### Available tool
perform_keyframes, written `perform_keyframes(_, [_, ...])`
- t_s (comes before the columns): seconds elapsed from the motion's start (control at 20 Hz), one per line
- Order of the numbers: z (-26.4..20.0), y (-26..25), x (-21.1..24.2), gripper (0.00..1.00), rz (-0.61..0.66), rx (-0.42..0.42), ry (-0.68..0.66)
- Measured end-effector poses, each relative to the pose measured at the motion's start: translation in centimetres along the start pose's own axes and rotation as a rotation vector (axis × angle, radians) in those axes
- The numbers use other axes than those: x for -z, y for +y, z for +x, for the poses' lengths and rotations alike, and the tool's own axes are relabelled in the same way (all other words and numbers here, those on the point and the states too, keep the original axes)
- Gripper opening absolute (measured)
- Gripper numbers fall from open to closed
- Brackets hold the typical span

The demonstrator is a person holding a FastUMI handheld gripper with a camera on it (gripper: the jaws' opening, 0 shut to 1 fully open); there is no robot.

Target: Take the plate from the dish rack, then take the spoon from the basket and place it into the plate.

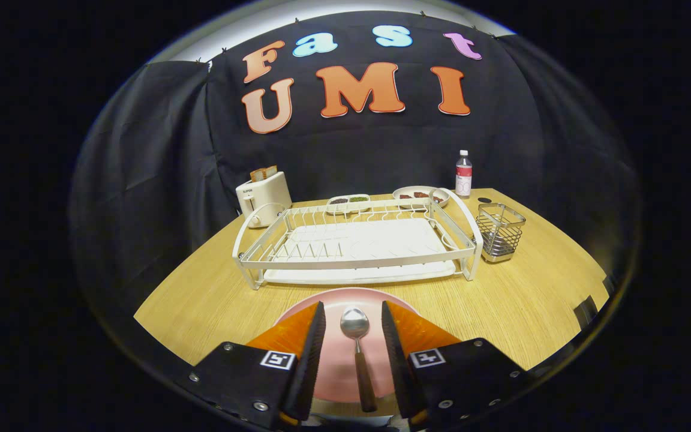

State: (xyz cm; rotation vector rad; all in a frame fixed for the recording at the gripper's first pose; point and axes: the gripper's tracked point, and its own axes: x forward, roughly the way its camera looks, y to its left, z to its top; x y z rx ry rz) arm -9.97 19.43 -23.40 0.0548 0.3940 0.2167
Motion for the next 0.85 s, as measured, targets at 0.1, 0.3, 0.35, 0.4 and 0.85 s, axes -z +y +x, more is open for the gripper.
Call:
perform_keyframes(0.1, [-0.1, -1.0, -0.9, 0.75, -0.023, 0.016, 0.001])
perform_keyframes(0.3, [0.0, -3.7, -4.6, 0.97, -0.028, 0.045, -0.014])
perform_keyframes(0.35, [0.2, -4.6, -5.8, 0.97, -0.03, 0.051, -0.017])
perform_keyframes(0.4, [0.4, -5.4, -7.0, 0.97, -0.037, 0.053, -0.023])
perform_keyframes(0.85, [2.0, -12.8, -19.9, 0.97, -0.038, 0.065, -0.124])
